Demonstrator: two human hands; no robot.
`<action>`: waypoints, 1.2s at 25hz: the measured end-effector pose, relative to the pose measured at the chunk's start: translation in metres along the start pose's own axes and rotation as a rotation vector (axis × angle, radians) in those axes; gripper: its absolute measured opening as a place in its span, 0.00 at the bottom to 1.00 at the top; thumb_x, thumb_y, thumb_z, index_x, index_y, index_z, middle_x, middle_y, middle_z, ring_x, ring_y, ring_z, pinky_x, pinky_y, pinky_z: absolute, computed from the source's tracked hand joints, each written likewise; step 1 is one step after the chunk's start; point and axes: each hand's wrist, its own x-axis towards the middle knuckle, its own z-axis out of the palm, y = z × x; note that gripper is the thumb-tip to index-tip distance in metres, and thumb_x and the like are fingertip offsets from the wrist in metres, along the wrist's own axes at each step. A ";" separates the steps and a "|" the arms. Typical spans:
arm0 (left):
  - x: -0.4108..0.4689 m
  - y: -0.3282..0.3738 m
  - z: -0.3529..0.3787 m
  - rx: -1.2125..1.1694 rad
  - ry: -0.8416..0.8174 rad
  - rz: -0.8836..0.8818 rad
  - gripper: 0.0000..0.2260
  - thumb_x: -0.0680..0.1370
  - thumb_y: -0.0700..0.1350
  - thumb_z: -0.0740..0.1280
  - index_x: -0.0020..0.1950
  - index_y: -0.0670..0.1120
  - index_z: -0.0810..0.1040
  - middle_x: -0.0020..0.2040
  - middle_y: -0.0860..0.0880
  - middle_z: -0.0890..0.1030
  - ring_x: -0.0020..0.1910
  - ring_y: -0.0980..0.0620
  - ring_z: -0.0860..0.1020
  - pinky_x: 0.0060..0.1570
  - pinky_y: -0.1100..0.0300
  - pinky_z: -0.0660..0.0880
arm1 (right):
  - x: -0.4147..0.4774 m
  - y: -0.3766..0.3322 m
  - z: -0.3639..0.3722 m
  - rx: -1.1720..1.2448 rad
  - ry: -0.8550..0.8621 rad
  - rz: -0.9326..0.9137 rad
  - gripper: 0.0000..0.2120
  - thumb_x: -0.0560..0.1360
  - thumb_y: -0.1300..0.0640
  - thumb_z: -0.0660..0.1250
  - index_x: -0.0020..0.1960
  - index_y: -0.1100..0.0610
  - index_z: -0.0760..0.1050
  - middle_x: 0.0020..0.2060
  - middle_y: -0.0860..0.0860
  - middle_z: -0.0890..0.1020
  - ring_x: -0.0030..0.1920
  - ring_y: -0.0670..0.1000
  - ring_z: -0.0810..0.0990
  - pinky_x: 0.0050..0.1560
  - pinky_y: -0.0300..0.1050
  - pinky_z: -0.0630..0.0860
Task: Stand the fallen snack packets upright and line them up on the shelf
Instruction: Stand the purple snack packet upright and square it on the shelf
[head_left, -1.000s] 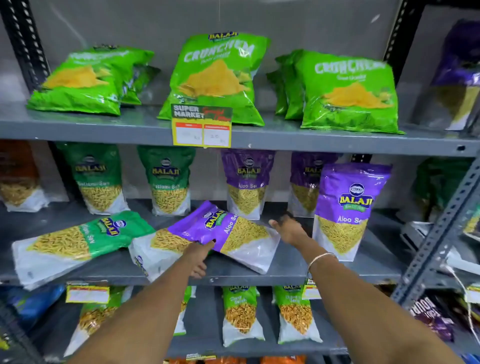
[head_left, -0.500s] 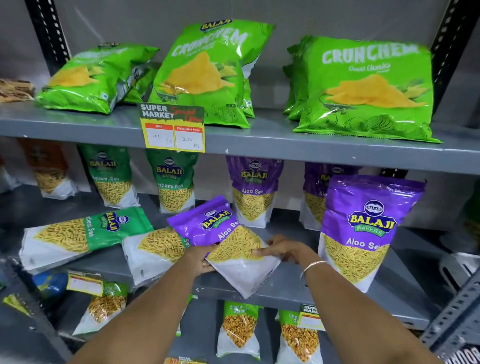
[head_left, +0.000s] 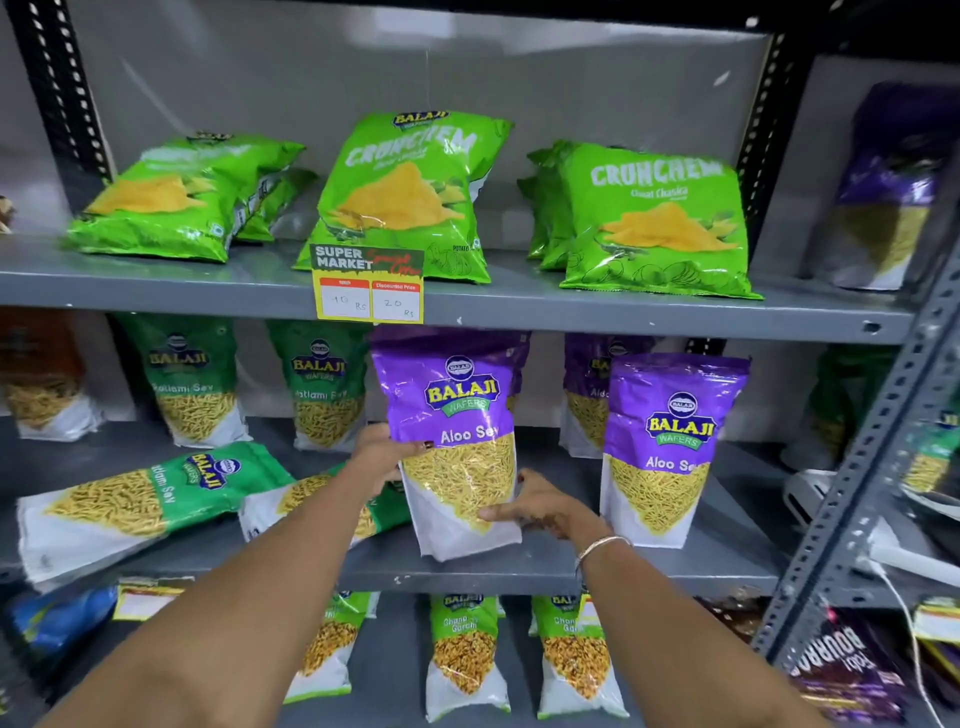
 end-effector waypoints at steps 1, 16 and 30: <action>0.002 0.002 -0.001 0.017 0.003 0.012 0.09 0.70 0.32 0.70 0.49 0.39 0.76 0.52 0.43 0.79 0.54 0.48 0.74 0.54 0.50 0.71 | -0.003 -0.002 0.001 0.005 0.023 -0.004 0.15 0.68 0.66 0.73 0.45 0.53 0.69 0.46 0.48 0.78 0.53 0.49 0.74 0.42 0.30 0.76; 0.045 -0.017 0.065 0.214 -0.067 0.137 0.12 0.68 0.32 0.73 0.49 0.40 0.78 0.33 0.51 0.76 0.37 0.52 0.74 0.28 0.65 0.70 | 0.041 0.061 -0.013 0.047 0.469 0.024 0.32 0.57 0.67 0.80 0.55 0.65 0.66 0.52 0.57 0.77 0.54 0.53 0.75 0.49 0.42 0.70; 0.058 -0.035 0.072 0.212 -0.040 0.100 0.10 0.69 0.31 0.71 0.49 0.36 0.79 0.41 0.46 0.79 0.46 0.48 0.76 0.39 0.61 0.73 | 0.049 0.078 -0.012 0.103 0.441 -0.008 0.29 0.59 0.69 0.78 0.50 0.60 0.62 0.58 0.61 0.78 0.52 0.51 0.74 0.49 0.42 0.70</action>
